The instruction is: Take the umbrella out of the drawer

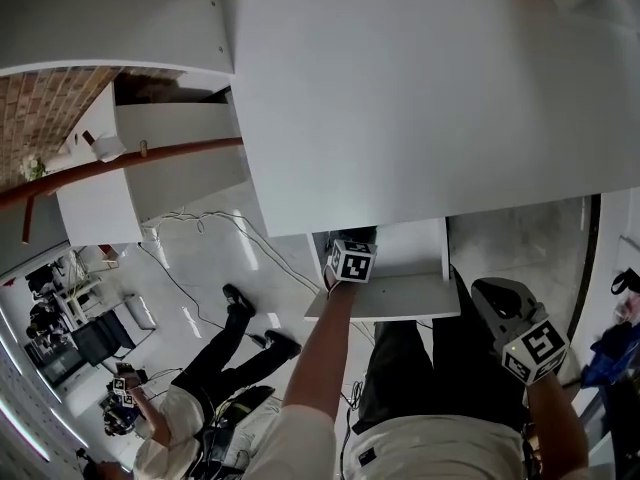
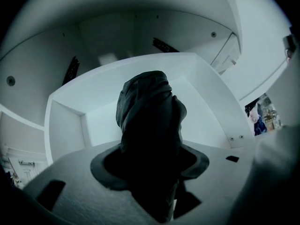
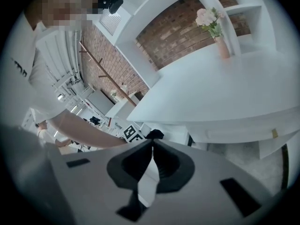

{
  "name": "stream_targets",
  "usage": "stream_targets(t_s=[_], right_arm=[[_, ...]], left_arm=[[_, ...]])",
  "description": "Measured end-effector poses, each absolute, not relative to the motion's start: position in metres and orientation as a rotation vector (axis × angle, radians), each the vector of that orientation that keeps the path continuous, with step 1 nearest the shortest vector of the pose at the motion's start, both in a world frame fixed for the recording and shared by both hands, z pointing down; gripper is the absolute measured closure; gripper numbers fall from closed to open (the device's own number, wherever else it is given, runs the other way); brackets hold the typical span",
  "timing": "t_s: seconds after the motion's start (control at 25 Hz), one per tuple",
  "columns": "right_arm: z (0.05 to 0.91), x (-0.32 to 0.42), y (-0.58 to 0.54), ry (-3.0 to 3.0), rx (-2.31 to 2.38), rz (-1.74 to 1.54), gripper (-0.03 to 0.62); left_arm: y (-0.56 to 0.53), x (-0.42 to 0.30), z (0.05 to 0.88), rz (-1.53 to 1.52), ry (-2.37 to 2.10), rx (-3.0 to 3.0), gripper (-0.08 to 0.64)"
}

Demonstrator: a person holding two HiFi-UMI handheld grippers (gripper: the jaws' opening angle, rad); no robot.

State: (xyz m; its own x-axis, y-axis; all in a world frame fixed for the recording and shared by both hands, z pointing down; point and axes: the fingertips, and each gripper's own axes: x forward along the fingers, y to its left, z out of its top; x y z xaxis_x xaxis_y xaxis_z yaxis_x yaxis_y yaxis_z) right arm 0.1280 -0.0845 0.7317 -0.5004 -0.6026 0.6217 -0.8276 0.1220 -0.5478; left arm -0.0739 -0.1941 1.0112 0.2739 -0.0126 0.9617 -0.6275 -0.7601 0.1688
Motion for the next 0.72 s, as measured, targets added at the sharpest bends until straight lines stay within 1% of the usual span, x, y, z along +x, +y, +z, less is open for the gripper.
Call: stream_targets(t_s=[0.32,0.56,0.72], right_arm=[[0.717,0.133,-0.089,-2.175,1.425,1.285,0.561],[0.708,0.135,-0.093,-2.201,1.425,1.26,0.561],[0.702,0.139,-0.097,-2.218,1.421,1.226,0.561]], left_arm=[[-0.169,-0.048,0.974,1.481,-0.355,2.137,0.31],[-0.144,-0.046,0.948,1.534,-0.144,2.264,0.311],[-0.139,-0.046,0.933,1.535,-0.116,2.328,0.311]])
